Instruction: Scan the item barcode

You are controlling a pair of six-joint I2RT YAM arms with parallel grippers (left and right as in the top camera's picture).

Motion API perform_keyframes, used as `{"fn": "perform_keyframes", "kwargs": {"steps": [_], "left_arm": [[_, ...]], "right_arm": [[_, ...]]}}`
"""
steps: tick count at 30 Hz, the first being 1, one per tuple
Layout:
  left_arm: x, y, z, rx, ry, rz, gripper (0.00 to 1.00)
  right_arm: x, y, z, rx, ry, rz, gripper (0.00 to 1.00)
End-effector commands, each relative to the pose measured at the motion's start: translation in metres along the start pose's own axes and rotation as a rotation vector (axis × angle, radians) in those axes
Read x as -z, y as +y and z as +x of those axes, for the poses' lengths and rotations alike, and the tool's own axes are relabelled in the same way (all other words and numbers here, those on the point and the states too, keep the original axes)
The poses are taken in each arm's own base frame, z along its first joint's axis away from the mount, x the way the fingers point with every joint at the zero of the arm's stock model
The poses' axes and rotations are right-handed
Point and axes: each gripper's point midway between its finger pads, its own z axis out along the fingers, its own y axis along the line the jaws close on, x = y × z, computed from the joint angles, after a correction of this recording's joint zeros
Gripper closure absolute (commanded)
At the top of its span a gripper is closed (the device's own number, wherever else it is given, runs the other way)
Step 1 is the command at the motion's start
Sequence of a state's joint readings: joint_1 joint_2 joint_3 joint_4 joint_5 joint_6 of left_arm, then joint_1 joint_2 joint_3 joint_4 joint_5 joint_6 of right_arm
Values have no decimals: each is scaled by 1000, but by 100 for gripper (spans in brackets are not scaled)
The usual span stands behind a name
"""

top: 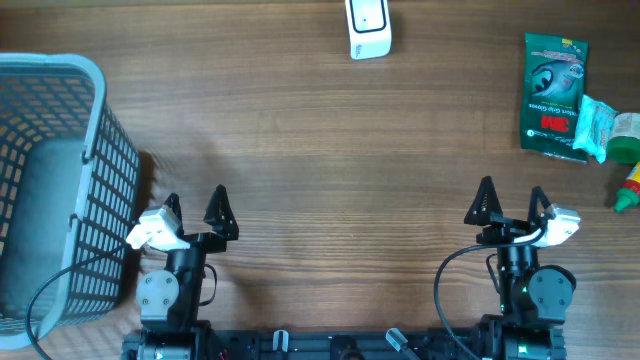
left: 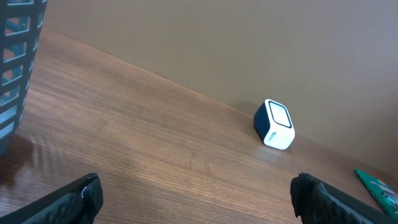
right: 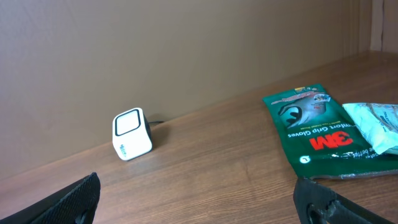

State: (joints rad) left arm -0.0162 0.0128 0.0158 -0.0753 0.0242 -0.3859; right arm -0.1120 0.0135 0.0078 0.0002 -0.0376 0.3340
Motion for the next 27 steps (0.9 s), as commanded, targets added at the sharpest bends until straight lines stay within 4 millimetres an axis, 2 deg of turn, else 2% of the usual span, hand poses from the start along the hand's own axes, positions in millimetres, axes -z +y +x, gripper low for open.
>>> {"fn": "perform_keyframes", "kwargs": {"steps": [1,11,16,27], "left_arm": [[0,5,1,-19,-6,-17,0],[0,5,1,-19,-6,-17,0],[0,5,1,-19,-6,-17,0],[0,5,1,-19,-6,-17,0]], "right_arm": [[0,3,0,19,-2,-18,0],[0,2,0,35,-4,-13,0],[0,2,3,203,9,-16,0],[-1,1,6,202,22,-12,0]]}}
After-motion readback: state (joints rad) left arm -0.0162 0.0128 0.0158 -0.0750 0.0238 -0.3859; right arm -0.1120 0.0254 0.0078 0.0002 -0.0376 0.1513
